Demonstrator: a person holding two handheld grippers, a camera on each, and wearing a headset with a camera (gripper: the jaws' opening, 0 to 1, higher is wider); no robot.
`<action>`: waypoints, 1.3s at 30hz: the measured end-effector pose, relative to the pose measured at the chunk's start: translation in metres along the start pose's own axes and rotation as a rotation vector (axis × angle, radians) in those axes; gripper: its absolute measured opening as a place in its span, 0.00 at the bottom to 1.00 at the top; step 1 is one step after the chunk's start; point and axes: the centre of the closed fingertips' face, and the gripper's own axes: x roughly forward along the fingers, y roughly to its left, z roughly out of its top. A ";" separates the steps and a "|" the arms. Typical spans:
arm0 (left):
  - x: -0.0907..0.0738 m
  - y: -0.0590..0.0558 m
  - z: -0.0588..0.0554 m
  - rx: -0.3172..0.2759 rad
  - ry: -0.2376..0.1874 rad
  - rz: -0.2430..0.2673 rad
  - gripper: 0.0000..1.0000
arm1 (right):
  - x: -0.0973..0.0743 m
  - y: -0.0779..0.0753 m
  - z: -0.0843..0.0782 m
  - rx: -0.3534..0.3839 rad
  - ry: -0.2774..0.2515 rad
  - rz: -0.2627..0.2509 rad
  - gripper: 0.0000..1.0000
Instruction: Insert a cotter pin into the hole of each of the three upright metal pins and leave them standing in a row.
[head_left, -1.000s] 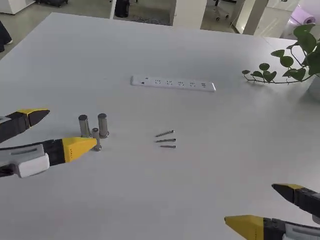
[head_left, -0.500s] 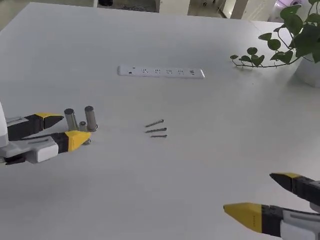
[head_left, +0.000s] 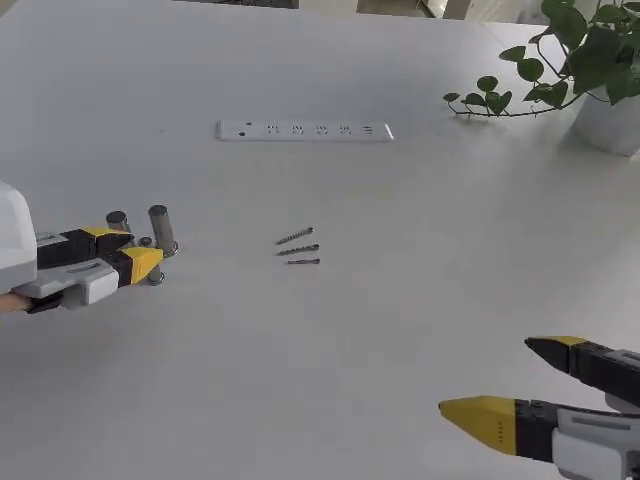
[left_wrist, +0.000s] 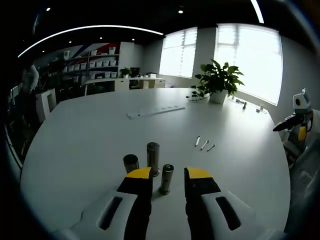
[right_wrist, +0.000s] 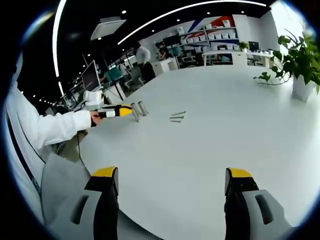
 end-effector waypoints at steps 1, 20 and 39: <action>0.001 0.001 0.000 0.001 0.003 0.001 0.21 | 0.000 0.001 0.000 0.000 -0.001 0.002 0.85; 0.002 -0.004 0.001 0.062 0.024 -0.005 0.07 | -0.004 0.004 0.007 0.027 -0.049 0.016 0.86; -0.013 -0.108 0.024 0.124 -0.067 -0.188 0.07 | -0.005 0.007 0.009 0.016 -0.055 0.023 0.88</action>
